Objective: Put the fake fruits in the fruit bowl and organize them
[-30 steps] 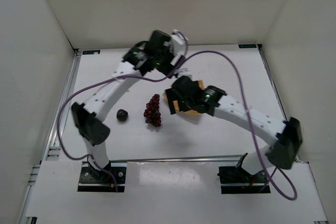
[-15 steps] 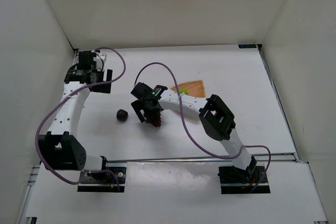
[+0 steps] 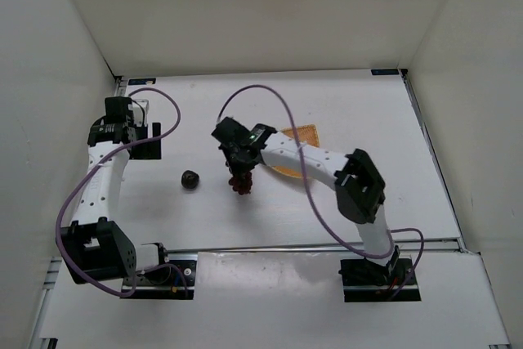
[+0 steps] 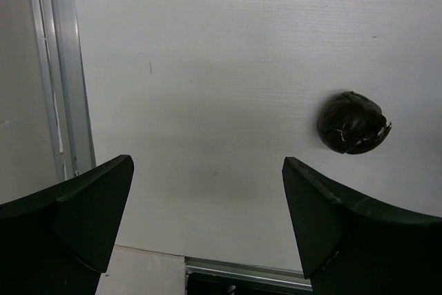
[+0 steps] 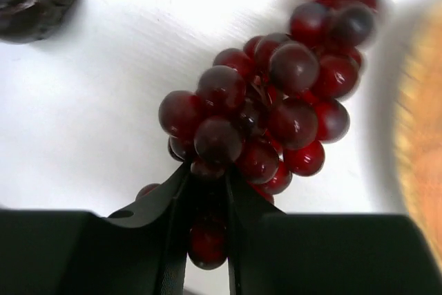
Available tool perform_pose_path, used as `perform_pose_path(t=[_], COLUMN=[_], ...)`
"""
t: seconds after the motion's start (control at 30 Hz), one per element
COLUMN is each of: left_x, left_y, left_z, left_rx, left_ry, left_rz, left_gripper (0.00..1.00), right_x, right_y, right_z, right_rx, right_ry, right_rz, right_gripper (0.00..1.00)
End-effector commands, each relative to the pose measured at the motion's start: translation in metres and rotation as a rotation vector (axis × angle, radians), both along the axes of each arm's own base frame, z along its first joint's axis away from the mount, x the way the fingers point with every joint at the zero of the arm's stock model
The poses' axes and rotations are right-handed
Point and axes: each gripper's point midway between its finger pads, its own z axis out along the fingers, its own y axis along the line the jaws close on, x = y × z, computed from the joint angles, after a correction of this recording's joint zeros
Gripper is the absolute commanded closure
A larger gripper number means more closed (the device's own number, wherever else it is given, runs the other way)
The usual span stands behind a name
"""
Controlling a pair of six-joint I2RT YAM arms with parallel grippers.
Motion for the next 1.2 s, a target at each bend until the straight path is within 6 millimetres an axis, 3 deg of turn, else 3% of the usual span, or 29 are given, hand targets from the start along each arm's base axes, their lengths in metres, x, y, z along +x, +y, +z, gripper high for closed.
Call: perform_pose_path(t=[0.0,0.03,0.1,0.13,0.17,0.2,0.23,0.3,0.4,0.5,0.77,1.0,1.1,1.13,1.17], left_x=[-0.005,-0.004,-0.008,-0.009,-0.011,-0.01,-0.015,-0.017,-0.019,-0.02,-0.025,-0.028,-0.025,-0.023,-0.024], left_y=[-0.008,-0.009,-0.013,-0.013,-0.02,-0.027,-0.031,-0.042,-0.05,-0.057,-0.065,-0.07,-0.079,-0.079,-0.081], left_z=[0.008,0.006,0.001,-0.005,-0.007,-0.01,-0.015,-0.021,-0.024,-0.032,-0.045,-0.069,-0.081,-0.083,-0.088], left_rx=[-0.027,-0.036,-0.051,-0.047,-0.062,-0.069,-0.073,-0.087,-0.099,-0.106,-0.109,-0.082,-0.071,-0.071,-0.056], left_ry=[-0.025,-0.017,0.0,0.022,0.036,0.05,0.076,0.109,0.127,0.157,0.203,0.242,0.256,0.258,0.28], left_rz=[-0.043,-0.048,-0.067,-0.078,-0.099,-0.135,-0.146,-0.185,-0.209,-0.226,-0.251,-0.277,-0.301,-0.301,-0.309], left_gripper=[0.0,0.0,0.0,0.0,0.0,0.0,0.0,0.0,0.0,0.0,0.0,0.0,0.0,0.0,0.0], right_x=[0.022,0.031,0.043,0.044,0.047,0.055,0.056,0.069,0.084,0.093,0.115,0.111,0.108,0.108,0.106], right_y=[-0.034,-0.054,-0.089,-0.104,-0.118,-0.143,-0.159,-0.194,-0.224,-0.232,-0.217,-0.211,-0.206,-0.204,-0.201], right_z=[0.099,0.123,0.12,0.136,0.136,0.125,0.132,0.122,0.101,0.077,0.056,0.033,0.026,0.022,0.021], right_rx=[0.153,0.197,0.183,0.211,0.202,0.165,0.175,0.152,0.121,0.116,0.135,0.109,0.102,0.101,0.095], right_ry=[-0.145,-0.172,-0.168,-0.189,-0.203,-0.201,-0.213,-0.2,-0.162,-0.08,-0.017,0.04,0.06,0.075,0.082], right_rz=[-0.139,-0.199,-0.277,-0.3,-0.331,-0.387,-0.418,-0.495,-0.531,-0.547,-0.534,-0.538,-0.524,-0.52,-0.511], right_gripper=[0.81,0.82,0.82,0.82,0.82,0.82,0.82,0.82,0.82,0.82,0.82,0.74,0.61,0.45,0.39])
